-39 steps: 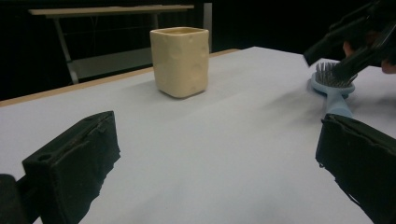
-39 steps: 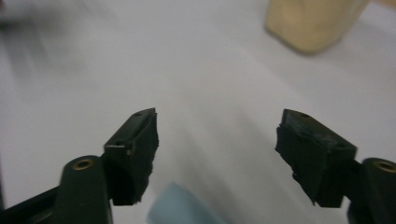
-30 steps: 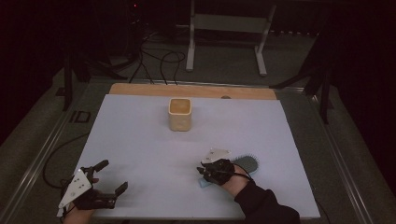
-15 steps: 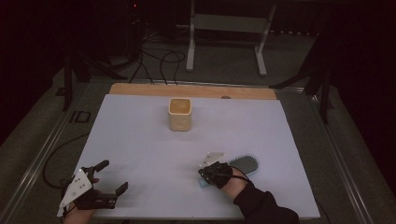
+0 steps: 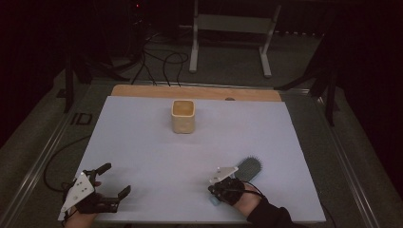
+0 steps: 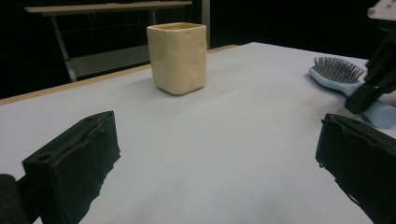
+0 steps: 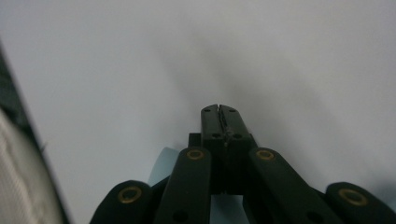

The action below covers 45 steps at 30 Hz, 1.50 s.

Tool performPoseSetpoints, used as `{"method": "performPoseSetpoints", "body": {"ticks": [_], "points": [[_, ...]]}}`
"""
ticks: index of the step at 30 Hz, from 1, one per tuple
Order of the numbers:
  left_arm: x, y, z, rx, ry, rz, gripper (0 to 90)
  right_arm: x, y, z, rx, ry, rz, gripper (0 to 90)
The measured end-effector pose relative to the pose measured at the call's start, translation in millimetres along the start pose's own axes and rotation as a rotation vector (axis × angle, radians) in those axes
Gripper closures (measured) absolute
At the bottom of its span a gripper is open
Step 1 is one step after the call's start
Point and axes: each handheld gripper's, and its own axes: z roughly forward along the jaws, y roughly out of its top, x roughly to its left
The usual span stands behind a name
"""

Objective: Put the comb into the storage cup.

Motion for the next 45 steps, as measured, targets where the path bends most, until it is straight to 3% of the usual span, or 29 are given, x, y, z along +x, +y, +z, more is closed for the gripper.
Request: {"method": "performPoseSetpoints", "body": {"ticks": [3,11,32,38,40,45], "points": [[-0.6,0.3,-0.2,-0.001,0.001,0.001,0.0,0.0,-11.5,-6.3,0.007,0.027,0.022,90.0],[-0.9,0.6,0.4,-0.001,-0.001,0.001,0.0,-7.1,-37.1,-26.3,0.057,-0.003,0.041,90.0],[-1.7,0.3,2.2,0.012,-0.005,0.012,0.0,-25.2,-86.1,-62.6,0.145,-0.111,0.136,90.0],[-1.8,0.3,2.8,0.012,-0.005,0.011,0.0,-35.5,-97.2,-70.8,0.145,-0.133,0.180,90.0],[-2.0,0.2,3.0,0.014,-0.006,0.010,0.0,-39.2,-99.7,-72.8,0.160,-0.166,0.173,90.0],[-1.5,0.1,3.1,0.016,-0.006,0.010,0.0,-52.0,-106.0,-79.4,0.158,-0.197,0.204,90.0]]}}
